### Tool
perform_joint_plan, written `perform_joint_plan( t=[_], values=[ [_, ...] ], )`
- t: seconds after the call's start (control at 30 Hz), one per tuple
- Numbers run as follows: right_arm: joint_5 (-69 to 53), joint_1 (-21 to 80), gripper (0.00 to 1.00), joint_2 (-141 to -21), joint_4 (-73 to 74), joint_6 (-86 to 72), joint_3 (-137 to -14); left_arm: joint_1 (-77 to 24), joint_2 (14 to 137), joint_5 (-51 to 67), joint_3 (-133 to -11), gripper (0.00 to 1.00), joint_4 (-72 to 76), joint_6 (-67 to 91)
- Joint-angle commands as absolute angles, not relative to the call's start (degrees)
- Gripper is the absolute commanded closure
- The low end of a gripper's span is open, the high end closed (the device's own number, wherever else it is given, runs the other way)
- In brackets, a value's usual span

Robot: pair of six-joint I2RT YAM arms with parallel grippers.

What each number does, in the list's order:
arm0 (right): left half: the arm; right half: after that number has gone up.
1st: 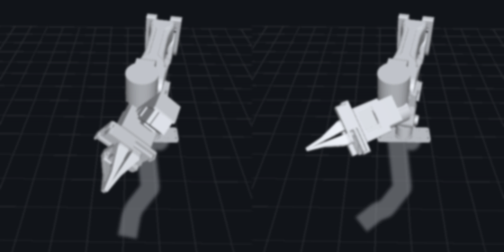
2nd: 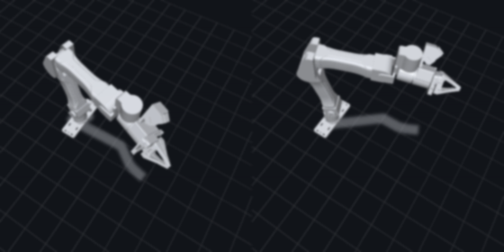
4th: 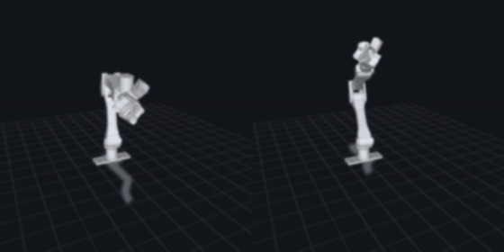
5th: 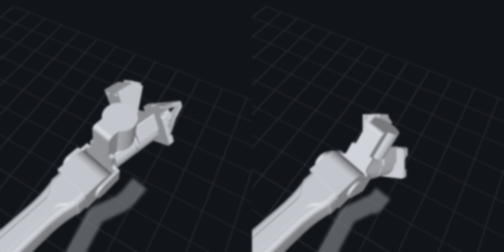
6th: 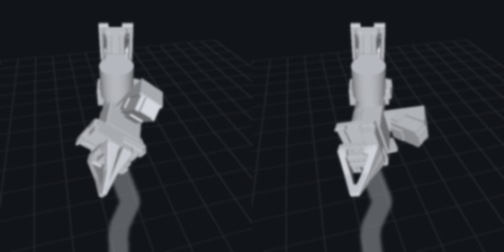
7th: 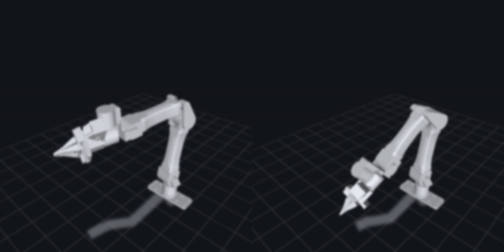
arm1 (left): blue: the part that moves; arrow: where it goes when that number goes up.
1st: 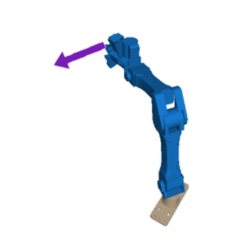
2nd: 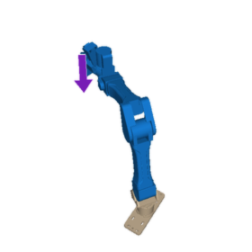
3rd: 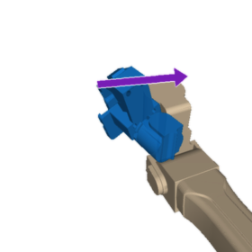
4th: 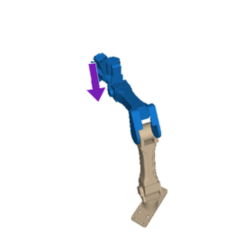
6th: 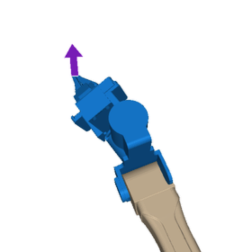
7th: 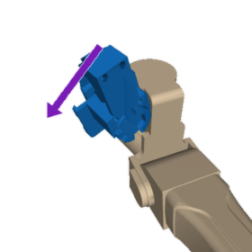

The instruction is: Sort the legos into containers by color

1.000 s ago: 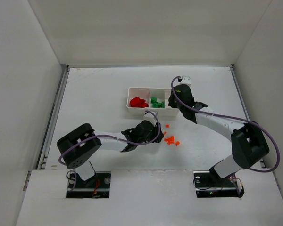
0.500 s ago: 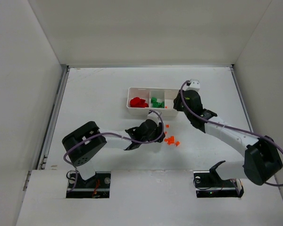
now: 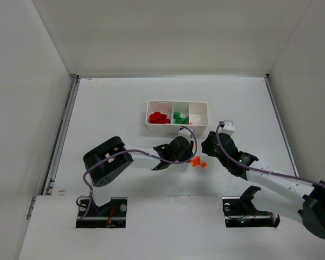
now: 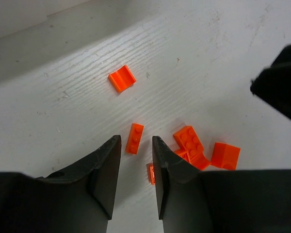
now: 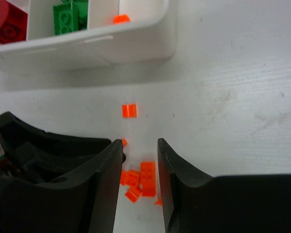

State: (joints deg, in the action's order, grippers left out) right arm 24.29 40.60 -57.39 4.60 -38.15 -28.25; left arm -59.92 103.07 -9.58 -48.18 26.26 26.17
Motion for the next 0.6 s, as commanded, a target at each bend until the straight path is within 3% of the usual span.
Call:
perform_joint_plan(
  t=[0.0, 0.23, 0.57],
  values=[
    [29.1, 43.3, 0.59, -54.7, 10.4, -44.6, -27.5, -60.9, 103.8, -11.6, -51.0, 0.73, 24.8, 23.7],
    [30.2, 49.8, 0.49, -52.2, 17.2, -52.0, -26.0, -61.4, 103.5, -15.0, -52.0, 0.88, 22.5, 22.4],
    [33.7, 53.5, 0.46, -56.3, 19.9, -57.7, -26.1, -56.6, 95.2, -10.6, -55.2, 0.9, 23.1, 26.2]
  ],
)
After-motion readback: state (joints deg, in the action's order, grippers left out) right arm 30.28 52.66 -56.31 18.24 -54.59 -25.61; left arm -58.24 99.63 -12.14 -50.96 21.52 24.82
